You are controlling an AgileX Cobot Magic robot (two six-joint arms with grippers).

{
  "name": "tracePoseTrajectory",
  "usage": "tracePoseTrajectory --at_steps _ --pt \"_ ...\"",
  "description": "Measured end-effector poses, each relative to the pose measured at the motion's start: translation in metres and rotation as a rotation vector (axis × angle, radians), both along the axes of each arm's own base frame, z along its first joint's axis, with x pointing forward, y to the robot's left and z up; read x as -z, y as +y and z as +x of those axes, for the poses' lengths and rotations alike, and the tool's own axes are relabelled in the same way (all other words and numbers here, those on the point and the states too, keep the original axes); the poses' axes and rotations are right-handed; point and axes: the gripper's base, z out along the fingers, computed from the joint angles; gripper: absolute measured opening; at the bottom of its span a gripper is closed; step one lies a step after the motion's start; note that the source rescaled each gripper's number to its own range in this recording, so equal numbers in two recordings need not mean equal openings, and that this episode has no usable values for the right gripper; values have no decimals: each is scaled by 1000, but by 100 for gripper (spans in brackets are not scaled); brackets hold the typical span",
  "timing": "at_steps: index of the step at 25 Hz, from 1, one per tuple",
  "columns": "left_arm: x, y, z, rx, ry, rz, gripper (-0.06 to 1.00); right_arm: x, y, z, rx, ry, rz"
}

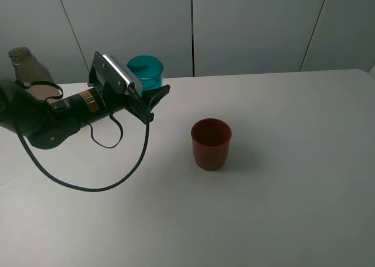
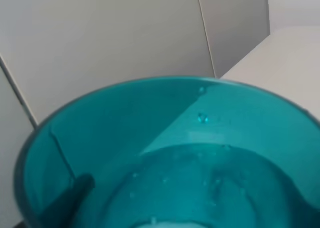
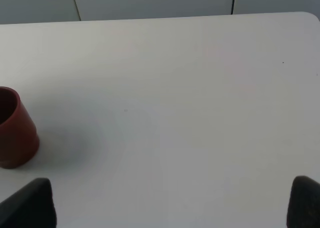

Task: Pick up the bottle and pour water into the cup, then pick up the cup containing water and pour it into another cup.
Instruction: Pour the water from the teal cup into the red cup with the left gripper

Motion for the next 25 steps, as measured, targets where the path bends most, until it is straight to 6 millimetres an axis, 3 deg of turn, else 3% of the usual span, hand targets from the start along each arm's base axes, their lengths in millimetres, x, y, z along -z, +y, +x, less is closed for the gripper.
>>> tracePoseTrajectory --at_steps 16,25 --pt "-1 -5 -8 106 -23 149 4 0 0 0 1 0 2" --pt "3 -21 -17 165 -45 217 4 0 0 0 0 0 0"
